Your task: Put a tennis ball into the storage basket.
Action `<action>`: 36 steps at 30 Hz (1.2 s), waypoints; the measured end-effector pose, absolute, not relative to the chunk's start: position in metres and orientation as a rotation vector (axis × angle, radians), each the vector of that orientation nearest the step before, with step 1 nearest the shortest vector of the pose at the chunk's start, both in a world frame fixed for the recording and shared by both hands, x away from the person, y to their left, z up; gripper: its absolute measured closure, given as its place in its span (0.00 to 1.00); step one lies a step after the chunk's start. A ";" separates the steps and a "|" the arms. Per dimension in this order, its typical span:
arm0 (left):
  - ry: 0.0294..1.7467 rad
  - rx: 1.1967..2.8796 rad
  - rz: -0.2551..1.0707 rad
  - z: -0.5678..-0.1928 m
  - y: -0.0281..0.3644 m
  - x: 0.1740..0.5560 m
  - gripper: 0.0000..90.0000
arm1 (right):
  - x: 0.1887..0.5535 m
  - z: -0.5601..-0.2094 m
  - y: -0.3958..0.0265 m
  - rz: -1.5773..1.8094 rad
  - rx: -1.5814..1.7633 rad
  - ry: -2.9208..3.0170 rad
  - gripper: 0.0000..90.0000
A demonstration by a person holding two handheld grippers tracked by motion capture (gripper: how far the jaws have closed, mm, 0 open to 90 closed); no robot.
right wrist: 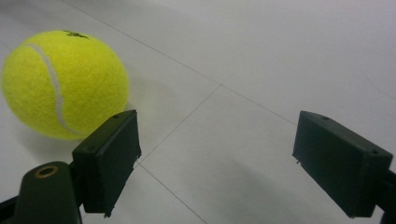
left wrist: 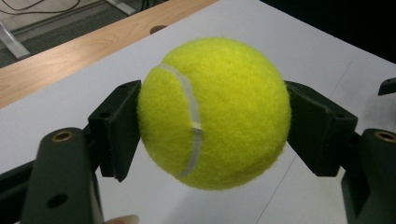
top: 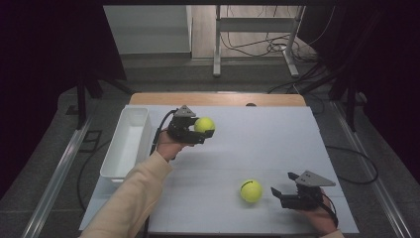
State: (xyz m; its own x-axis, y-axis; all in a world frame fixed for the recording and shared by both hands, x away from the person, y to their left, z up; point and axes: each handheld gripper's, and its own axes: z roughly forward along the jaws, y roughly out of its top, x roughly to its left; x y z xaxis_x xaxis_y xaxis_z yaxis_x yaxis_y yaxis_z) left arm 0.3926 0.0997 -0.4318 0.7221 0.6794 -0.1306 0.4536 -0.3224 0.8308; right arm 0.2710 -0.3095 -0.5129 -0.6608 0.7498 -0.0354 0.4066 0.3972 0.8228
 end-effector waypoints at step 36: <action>0.917 1.929 0.337 -0.424 0.133 0.385 0.29 | 0.271 -0.513 -0.310 1.154 0.998 2.253 0.17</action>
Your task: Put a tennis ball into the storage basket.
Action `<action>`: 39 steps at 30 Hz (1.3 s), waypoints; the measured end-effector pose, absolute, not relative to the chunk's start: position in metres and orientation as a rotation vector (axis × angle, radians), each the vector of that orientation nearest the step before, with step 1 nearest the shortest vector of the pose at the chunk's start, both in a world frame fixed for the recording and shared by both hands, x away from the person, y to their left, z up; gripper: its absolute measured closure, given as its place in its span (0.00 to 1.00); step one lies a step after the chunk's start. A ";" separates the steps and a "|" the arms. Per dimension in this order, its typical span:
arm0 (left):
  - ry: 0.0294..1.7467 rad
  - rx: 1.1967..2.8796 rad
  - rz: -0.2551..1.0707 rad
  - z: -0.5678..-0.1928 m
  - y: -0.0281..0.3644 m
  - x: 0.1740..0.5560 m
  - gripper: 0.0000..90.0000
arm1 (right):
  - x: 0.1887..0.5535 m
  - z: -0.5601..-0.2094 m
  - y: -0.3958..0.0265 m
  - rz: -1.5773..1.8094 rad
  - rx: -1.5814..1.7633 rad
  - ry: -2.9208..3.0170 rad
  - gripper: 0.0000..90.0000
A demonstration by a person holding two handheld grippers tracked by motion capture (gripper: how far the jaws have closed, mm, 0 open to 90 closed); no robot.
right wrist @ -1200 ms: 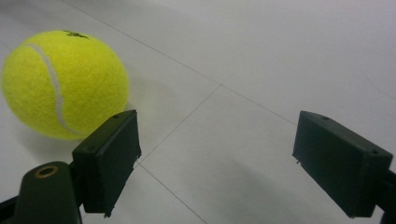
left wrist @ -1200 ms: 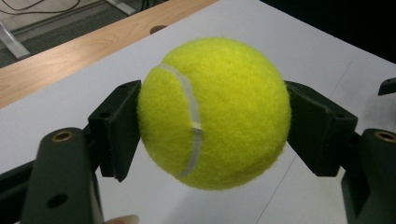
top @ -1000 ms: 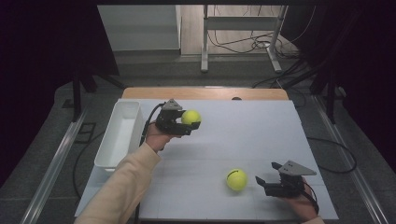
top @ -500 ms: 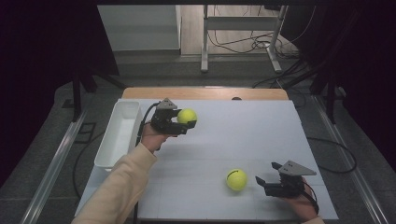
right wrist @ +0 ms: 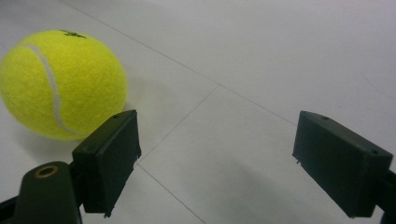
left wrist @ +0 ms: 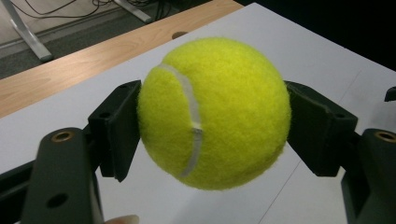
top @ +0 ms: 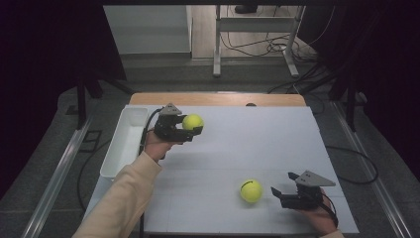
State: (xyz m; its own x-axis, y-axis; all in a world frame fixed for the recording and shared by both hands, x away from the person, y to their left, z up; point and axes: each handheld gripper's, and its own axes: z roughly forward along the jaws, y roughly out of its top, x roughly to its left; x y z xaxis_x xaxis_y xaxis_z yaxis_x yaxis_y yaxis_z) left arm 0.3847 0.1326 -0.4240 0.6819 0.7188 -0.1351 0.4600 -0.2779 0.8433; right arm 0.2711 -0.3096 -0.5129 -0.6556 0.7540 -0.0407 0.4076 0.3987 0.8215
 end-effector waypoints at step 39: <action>1.010 1.843 0.398 -0.414 0.181 0.378 0.29 | 0.271 -0.513 -0.309 1.149 1.000 2.249 0.17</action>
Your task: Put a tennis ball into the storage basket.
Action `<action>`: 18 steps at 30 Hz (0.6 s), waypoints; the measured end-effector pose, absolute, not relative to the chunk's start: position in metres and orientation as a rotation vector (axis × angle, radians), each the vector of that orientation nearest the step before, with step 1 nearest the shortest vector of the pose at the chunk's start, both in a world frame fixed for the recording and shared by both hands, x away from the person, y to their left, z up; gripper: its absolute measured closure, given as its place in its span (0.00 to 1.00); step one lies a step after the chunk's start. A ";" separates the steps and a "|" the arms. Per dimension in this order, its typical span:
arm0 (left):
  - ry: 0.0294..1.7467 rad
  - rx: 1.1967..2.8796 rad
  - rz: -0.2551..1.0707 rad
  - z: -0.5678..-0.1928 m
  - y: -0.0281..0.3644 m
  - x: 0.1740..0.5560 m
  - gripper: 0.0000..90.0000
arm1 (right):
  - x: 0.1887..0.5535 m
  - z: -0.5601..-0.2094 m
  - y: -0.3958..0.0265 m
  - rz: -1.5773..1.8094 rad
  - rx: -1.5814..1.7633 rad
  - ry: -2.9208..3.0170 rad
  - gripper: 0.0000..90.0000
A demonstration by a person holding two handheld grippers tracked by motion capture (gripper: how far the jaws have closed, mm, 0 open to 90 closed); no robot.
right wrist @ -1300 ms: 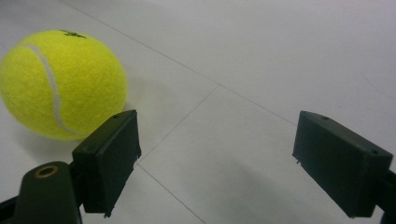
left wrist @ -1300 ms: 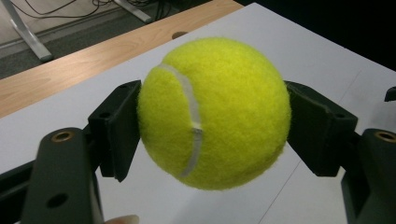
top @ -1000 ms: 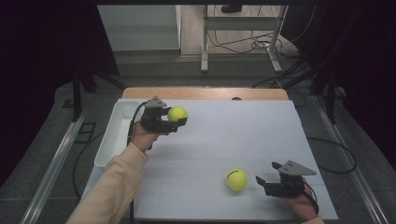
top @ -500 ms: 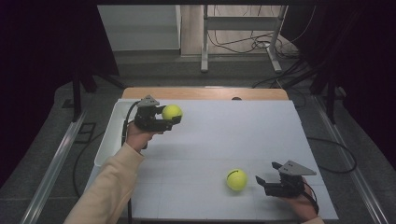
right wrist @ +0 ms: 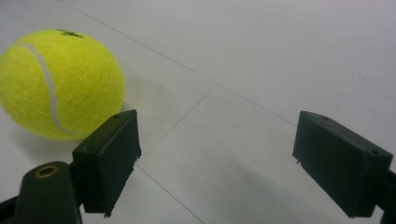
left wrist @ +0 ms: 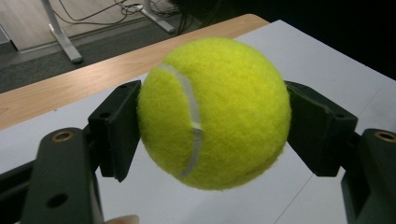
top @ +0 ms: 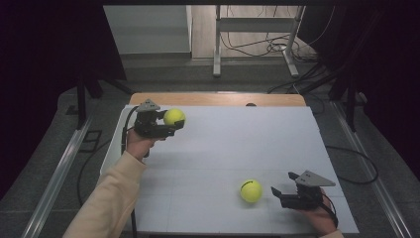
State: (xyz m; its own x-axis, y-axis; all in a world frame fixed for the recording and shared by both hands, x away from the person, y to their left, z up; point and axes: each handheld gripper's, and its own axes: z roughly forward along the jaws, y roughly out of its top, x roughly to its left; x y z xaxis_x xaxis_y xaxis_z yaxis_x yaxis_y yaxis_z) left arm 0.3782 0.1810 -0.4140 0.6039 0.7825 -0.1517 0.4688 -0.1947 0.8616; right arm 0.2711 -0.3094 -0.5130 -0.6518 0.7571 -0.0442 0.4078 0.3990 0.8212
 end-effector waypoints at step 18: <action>1.070 1.815 0.431 -0.410 0.201 0.381 0.29 | 0.271 -0.512 -0.310 1.146 0.999 2.243 0.17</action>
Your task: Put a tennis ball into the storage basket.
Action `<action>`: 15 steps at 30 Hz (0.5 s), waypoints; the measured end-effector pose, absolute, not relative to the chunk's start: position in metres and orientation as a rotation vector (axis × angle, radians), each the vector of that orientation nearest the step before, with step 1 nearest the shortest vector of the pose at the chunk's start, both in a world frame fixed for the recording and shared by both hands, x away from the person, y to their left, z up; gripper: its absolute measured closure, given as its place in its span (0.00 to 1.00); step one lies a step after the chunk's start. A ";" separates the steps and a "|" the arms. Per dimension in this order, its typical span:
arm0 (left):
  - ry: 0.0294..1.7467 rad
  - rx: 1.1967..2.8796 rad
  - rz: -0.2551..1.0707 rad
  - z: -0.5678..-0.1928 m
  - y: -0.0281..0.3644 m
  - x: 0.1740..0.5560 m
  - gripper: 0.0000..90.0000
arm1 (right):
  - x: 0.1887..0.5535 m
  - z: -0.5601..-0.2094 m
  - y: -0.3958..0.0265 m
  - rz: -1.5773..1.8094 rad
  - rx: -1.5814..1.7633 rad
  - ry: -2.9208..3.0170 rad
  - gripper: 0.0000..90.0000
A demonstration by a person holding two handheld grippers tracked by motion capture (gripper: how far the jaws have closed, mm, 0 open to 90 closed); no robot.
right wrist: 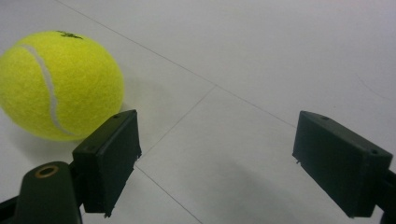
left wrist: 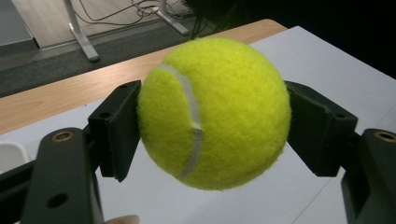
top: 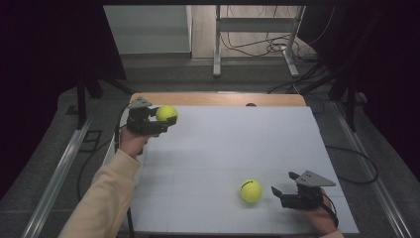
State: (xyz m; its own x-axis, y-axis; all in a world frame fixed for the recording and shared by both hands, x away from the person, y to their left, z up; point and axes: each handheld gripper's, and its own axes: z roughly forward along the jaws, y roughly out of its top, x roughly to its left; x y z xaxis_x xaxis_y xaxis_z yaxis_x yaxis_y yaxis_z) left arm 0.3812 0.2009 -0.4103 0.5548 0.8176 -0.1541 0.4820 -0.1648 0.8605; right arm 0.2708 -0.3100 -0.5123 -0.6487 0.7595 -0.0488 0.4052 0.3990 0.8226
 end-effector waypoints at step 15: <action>1.138 1.791 0.453 -0.411 0.223 0.386 0.29 | 0.271 -0.512 -0.310 1.145 1.001 2.242 0.17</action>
State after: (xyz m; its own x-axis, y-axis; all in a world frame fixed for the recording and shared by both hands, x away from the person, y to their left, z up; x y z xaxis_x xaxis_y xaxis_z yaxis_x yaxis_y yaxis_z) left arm 0.3857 0.2227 -0.4107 0.5020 0.8492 -0.1638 0.5044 -0.1336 0.8531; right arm 0.2709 -0.3100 -0.5124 -0.6474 0.7606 -0.0488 0.4065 0.3988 0.8220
